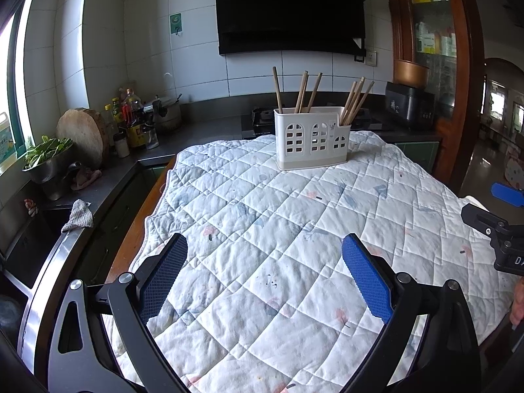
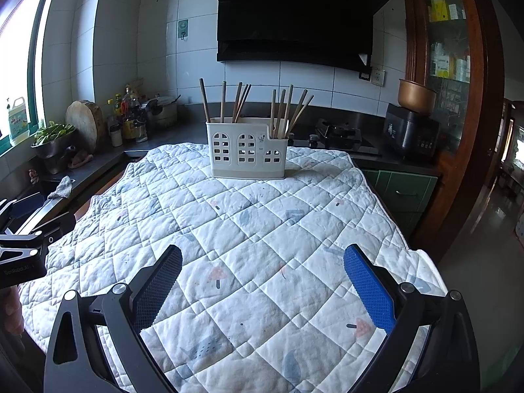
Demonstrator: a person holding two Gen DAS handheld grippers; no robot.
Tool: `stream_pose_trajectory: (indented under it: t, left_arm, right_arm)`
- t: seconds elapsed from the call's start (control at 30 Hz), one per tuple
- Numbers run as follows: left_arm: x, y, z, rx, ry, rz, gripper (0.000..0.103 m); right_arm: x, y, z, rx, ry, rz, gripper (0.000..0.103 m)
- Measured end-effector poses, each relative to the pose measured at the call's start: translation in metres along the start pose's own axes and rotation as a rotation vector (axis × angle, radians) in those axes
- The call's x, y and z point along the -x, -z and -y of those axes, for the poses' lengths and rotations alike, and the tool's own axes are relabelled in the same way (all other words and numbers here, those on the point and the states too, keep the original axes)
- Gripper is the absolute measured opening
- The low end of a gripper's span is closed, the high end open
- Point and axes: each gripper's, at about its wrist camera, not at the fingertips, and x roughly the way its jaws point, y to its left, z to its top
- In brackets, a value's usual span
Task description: Organize utensils
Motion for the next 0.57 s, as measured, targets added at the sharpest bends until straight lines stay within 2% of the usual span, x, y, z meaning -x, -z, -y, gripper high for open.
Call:
stream_pose_trajectory:
  t: [0.57]
  left_arm:
    - [-0.0026, 0.003, 0.0012, 0.0, -0.005, -0.011, 0.095]
  right_arm:
    - [-0.0049, 0.0037, -0.0024, -0.001, -0.016, -0.013, 0.096]
